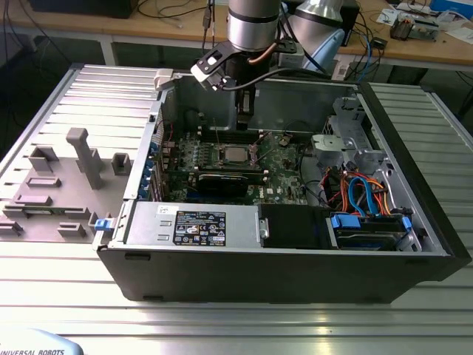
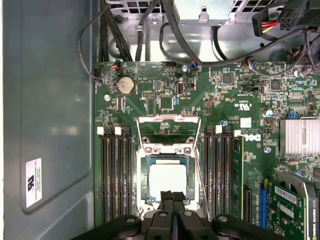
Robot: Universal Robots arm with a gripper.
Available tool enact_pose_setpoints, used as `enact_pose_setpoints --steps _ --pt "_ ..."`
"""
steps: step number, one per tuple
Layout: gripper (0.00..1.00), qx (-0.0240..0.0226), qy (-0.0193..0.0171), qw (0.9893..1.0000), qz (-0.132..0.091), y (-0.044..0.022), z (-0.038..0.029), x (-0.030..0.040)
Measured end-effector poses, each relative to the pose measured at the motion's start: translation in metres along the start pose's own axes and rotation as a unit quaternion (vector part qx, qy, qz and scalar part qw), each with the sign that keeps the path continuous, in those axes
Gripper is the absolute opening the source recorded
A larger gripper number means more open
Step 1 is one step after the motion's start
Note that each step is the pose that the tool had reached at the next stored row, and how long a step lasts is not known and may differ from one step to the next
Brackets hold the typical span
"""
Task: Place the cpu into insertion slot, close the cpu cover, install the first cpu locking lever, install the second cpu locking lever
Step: 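Close the cpu cover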
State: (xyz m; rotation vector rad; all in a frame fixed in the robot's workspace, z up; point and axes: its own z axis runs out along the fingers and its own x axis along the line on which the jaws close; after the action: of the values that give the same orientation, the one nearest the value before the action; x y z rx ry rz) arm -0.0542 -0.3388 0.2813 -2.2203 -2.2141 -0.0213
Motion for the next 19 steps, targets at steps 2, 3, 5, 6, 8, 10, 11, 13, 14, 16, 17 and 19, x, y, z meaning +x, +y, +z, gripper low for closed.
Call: enact_pose_setpoints --steps 2,3,5,6,8,10,11,13,14,16,17,19 --pt "0.11 0.0001 0.0001 1.0000 0.000 0.0040 0.0001 0.0000" --pt "0.11 0.0001 0.0001 1.0000 0.000 0.0062 0.0001 0.0001" --pt "0.11 0.0003 0.0001 1.0000 0.000 0.0093 0.0001 0.0000" --pt "0.11 0.0003 0.0001 1.0000 0.000 0.0115 0.0001 0.0000" --pt "0.11 0.0003 0.0001 1.0000 0.000 0.0141 0.0001 0.0001" --pt "0.11 0.0003 0.0001 1.0000 0.000 0.0161 0.0002 0.0001" --pt "0.11 0.0003 0.0001 1.0000 0.000 0.0170 0.0002 0.0001" --pt "0.11 0.0003 0.0001 1.0000 0.000 0.0187 0.0002 0.0000" --pt "0.11 0.0003 0.0001 1.0000 0.000 0.0194 0.0002 0.0001" --pt "0.11 0.0003 0.0001 1.0000 0.000 0.0206 0.0002 0.0001" --pt "0.11 0.0003 0.0001 1.0000 0.000 0.0208 0.0002 0.0001" --pt "0.11 0.0004 0.0001 1.0000 0.000 0.0210 0.0002 0.0001"
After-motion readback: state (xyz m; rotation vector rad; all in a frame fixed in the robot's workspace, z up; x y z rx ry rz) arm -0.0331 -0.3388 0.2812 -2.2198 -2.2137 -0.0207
